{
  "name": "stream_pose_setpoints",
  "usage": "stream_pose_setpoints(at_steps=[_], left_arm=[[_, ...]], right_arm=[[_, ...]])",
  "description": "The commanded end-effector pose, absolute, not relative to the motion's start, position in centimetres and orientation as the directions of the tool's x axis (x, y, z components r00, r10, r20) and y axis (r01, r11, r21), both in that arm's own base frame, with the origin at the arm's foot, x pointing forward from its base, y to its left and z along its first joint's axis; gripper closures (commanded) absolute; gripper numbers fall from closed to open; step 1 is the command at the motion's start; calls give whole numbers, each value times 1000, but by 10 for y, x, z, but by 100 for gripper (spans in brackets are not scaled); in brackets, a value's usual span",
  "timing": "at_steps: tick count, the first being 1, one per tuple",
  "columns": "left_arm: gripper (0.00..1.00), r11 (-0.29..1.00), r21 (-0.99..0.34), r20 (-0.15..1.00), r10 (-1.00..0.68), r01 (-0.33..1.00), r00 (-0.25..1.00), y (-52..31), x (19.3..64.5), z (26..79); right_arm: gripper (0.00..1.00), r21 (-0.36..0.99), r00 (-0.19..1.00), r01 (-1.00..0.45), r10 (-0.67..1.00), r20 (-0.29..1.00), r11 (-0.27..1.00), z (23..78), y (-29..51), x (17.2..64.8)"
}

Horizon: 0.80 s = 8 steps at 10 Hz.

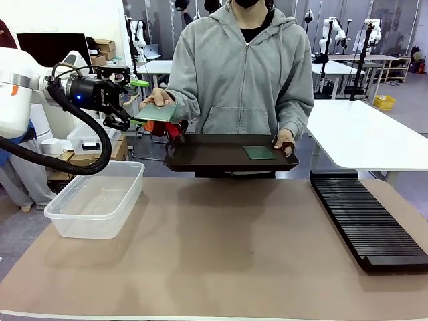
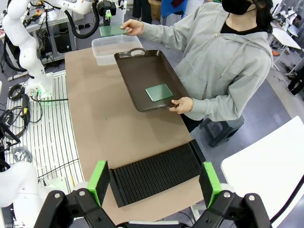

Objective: Sort PCBs into racks and boxes based on the side picked up.
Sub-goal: Pick up the Blank PCB handed by the Human.

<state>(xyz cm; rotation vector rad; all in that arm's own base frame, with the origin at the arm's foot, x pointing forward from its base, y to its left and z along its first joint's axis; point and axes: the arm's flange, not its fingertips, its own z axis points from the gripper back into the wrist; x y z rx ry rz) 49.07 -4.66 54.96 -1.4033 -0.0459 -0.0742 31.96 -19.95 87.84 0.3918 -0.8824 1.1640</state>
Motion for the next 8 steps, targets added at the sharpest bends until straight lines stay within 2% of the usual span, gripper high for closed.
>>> stream_pose_setpoints(at_steps=[1, 3, 8], left_arm=[[0, 204, -968, 154, 28, 145, 988, -49, 476, 555], [0, 198, -964, 184, 21, 177, 983, -60, 479, 553], [0, 168, -974, 159, 22, 154, 987, -75, 487, 542]], right_arm=[[0, -167, 104, -917, 621, 777, 363, 878, -198, 317], [0, -167, 104, -917, 621, 777, 363, 878, -198, 317], [0, -167, 104, -917, 621, 777, 363, 878, -198, 317]])
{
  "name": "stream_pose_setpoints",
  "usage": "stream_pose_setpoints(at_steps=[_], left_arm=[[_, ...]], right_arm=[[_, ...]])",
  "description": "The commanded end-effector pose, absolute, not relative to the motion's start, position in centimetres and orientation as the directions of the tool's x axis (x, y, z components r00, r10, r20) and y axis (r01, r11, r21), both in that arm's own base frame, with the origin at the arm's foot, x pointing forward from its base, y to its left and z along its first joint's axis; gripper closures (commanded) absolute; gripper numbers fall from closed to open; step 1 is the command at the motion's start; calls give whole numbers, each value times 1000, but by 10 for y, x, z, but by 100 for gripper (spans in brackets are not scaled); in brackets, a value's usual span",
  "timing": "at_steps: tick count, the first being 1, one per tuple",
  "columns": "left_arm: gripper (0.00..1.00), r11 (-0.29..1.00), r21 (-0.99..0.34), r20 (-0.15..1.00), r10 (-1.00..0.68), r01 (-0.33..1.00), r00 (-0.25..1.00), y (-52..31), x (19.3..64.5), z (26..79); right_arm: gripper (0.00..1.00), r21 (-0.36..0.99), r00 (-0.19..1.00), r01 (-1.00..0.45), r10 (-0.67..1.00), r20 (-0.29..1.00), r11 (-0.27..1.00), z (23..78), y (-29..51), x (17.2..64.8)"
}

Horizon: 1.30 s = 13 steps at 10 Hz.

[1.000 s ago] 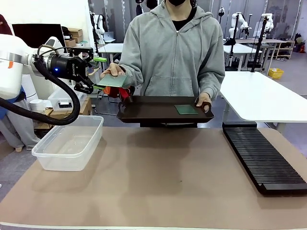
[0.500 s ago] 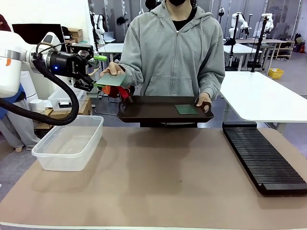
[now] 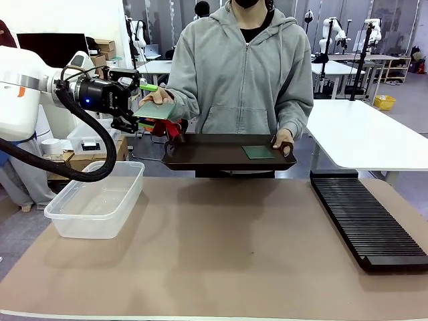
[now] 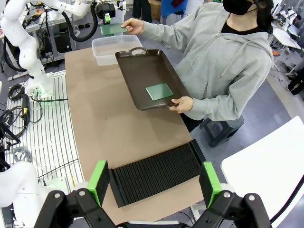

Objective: Sort PCBs into racks and boxes based on the side picked up.
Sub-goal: Pick up the Blank PCB handed by the Human.

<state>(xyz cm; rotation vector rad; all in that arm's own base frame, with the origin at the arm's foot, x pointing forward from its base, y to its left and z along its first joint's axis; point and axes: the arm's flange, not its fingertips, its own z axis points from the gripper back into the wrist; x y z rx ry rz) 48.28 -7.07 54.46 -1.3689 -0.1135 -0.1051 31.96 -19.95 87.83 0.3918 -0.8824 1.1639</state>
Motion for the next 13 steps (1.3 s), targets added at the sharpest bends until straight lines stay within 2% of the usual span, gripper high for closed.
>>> stream_pose_setpoints(at_steps=[1, 2, 3, 4, 5, 6, 13], left_arm=[[0, 159, -974, 166, 21, 161, 986, -72, 489, 543], [60, 143, -975, 176, 21, 171, 984, -68, 490, 544], [60, 136, -974, 186, 27, 181, 982, -68, 488, 545], [100, 136, -974, 185, 29, 179, 982, -63, 487, 545], [65, 139, -974, 184, 33, 177, 982, -61, 487, 545], [100, 141, -975, 180, 37, 173, 983, -60, 486, 543], [100, 157, -974, 168, 14, 164, 986, -53, 480, 540]], right_arm=[[0, -167, 104, -917, 621, 777, 363, 878, -198, 317], [0, -167, 104, -917, 621, 777, 363, 878, -198, 317], [0, -167, 104, -917, 621, 777, 363, 878, -198, 317], [0, -167, 104, -917, 621, 777, 363, 878, -198, 317], [0, -167, 104, -917, 621, 777, 363, 878, -198, 317], [0, -167, 104, -917, 621, 777, 363, 878, -198, 317], [0, -167, 104, -917, 621, 777, 363, 878, -198, 317]])
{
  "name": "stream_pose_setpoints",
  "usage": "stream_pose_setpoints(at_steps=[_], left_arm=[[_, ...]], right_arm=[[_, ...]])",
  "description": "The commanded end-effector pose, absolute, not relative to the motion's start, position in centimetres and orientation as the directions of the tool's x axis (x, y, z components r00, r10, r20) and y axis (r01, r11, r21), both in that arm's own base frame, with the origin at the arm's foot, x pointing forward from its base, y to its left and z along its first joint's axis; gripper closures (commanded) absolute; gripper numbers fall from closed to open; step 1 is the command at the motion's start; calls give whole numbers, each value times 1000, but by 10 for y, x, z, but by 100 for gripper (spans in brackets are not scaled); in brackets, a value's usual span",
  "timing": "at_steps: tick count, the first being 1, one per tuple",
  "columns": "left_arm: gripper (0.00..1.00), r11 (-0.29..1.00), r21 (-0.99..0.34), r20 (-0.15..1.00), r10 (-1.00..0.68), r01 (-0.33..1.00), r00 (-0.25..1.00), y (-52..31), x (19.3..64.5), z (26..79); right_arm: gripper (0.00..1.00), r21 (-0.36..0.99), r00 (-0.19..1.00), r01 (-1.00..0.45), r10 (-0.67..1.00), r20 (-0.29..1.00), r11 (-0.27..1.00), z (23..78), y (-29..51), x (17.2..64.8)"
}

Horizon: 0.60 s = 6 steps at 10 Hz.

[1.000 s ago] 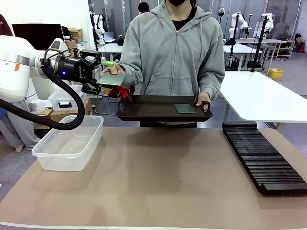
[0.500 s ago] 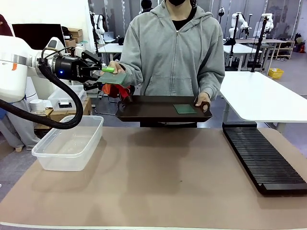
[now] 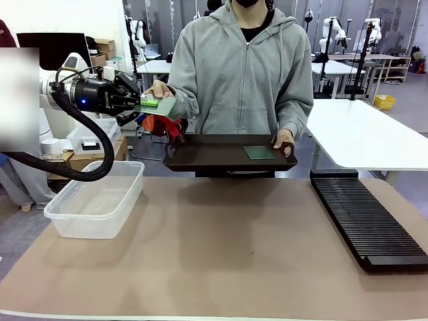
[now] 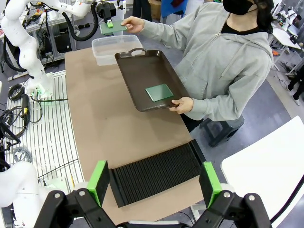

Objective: Sort PCBs into racks and boxes based on the side picked up.
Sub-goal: Pick up the Blank PCB handed by the Human.

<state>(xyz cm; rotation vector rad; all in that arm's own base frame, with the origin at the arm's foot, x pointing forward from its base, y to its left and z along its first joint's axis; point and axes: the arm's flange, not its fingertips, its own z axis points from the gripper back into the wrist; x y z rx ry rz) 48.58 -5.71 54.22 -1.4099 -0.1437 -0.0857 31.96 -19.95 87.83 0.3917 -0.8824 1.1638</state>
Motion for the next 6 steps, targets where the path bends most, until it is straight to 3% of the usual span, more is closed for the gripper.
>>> stream_pose_setpoints(at_steps=[1, 6], left_arm=[[100, 165, -971, 175, 11, 171, 984, -52, 482, 540], [100, 169, -974, 157, 20, 151, 987, -57, 484, 544]], right_arm=[[0, -167, 104, -917, 621, 777, 363, 878, -198, 317], [0, -167, 104, -917, 621, 777, 363, 878, -198, 317]])
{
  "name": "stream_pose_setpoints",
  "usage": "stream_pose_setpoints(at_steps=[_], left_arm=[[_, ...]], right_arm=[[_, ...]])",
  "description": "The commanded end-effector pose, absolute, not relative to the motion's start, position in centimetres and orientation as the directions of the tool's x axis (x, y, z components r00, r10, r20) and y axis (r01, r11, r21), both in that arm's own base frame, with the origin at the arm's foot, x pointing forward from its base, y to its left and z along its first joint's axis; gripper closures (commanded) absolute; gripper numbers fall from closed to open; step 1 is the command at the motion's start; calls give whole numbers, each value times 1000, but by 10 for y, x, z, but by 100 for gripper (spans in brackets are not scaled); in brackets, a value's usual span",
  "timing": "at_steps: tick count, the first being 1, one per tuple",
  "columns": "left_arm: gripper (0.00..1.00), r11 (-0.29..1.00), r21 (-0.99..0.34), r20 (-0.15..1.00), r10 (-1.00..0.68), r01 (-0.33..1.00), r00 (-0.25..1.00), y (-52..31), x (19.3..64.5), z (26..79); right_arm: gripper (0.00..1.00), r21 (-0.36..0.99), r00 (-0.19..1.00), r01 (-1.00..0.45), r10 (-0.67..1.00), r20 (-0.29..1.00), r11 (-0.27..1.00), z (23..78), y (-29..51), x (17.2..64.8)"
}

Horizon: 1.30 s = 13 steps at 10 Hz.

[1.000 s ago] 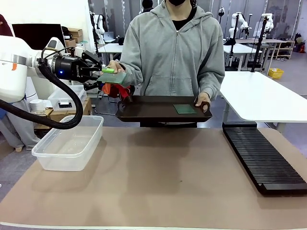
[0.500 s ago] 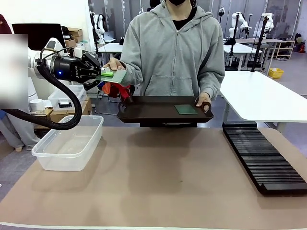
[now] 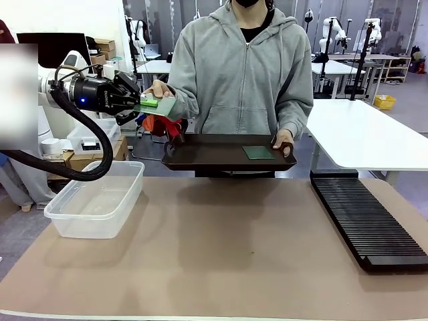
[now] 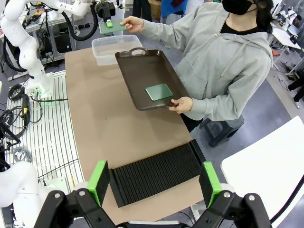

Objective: Sort PCBs into racks and boxes based on the side picked up.
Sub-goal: Pick up the Blank PCB handed by the Human, then if the short side of the Blank PCB is picked up, insert it into the PCB Rack ; if the long side is picked up, place it in the Organizing box.

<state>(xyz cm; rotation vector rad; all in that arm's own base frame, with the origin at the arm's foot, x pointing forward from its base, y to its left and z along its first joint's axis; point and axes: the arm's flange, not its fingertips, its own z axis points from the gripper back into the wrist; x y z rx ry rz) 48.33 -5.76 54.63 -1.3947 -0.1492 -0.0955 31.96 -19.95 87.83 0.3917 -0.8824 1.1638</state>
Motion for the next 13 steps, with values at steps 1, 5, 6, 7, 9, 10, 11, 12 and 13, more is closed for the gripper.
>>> stream_pose_setpoints(at_steps=[1, 5, 6, 7, 9, 10, 11, 12, 13], left_arm=[[100, 169, -974, 157, 20, 151, 987, -57, 484, 544], [100, 169, -974, 157, 20, 151, 987, -57, 484, 544], [100, 169, -974, 157, 20, 151, 987, -57, 484, 544], [100, 169, -974, 157, 20, 151, 987, -57, 484, 544], [100, 169, -974, 157, 20, 151, 987, -57, 484, 544], [100, 169, -974, 157, 20, 151, 987, -57, 484, 544], [100, 169, -974, 157, 20, 151, 987, -57, 484, 544], [100, 169, -974, 157, 20, 151, 987, -57, 484, 544], [100, 169, -974, 157, 20, 151, 987, -57, 484, 544]], right_arm=[[0, -167, 104, -917, 621, 777, 363, 878, -198, 317], [0, -167, 104, -917, 621, 777, 363, 878, -198, 317], [0, -167, 104, -917, 621, 777, 363, 878, -198, 317], [0, -167, 104, -917, 621, 777, 363, 878, -198, 317], [0, -167, 104, -917, 621, 777, 363, 878, -198, 317], [0, -167, 104, -917, 621, 777, 363, 878, -198, 317], [0, -167, 104, -917, 621, 777, 363, 878, -198, 317], [0, -167, 104, -917, 621, 777, 363, 878, -198, 317], [0, -167, 104, -917, 621, 777, 363, 878, -198, 317]])
